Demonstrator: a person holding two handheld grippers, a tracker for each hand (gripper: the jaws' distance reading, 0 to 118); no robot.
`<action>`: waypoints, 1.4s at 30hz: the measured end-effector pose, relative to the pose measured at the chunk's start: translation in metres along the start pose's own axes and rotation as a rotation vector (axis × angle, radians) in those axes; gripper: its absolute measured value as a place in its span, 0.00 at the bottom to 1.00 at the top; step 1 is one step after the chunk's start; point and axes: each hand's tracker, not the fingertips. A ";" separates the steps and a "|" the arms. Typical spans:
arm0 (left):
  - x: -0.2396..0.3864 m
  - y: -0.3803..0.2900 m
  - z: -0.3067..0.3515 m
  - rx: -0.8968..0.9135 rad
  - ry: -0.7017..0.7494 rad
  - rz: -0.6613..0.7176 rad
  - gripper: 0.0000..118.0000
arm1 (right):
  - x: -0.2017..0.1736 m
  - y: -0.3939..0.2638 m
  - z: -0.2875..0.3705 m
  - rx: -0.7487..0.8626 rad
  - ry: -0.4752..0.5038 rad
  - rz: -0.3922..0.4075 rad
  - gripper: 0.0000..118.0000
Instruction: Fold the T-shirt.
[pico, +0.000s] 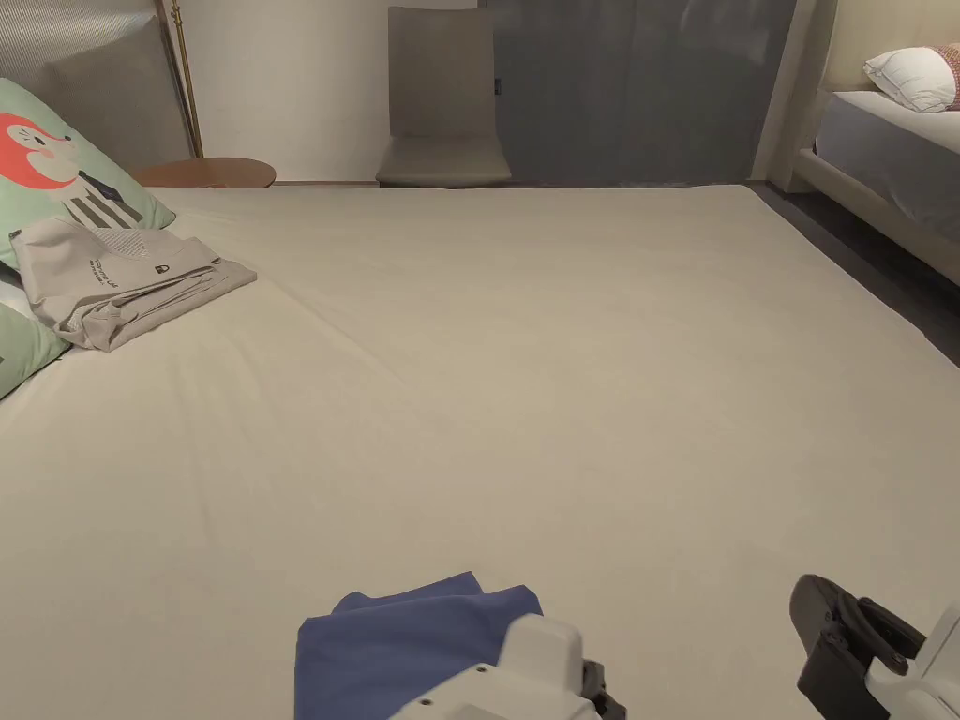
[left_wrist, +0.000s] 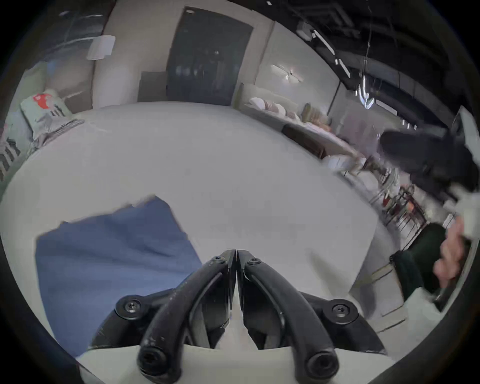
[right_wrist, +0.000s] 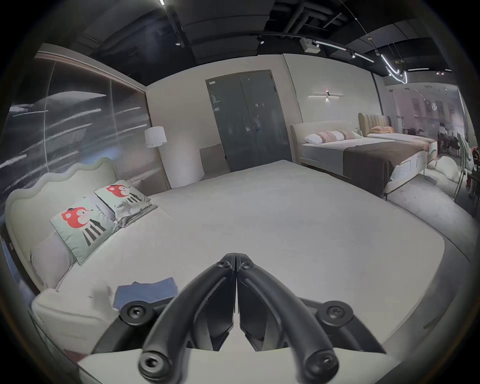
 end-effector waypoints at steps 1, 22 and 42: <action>-0.010 0.006 0.016 0.047 -0.004 0.019 0.01 | -0.005 0.003 -0.004 0.003 0.017 0.005 0.01; -0.216 -0.027 0.135 0.136 -0.003 0.592 0.11 | -0.106 -0.085 -0.150 -0.647 0.219 0.186 0.01; -0.252 -0.031 0.051 -0.167 -0.281 0.756 0.20 | -0.093 -0.067 -0.156 -0.717 0.279 0.022 0.01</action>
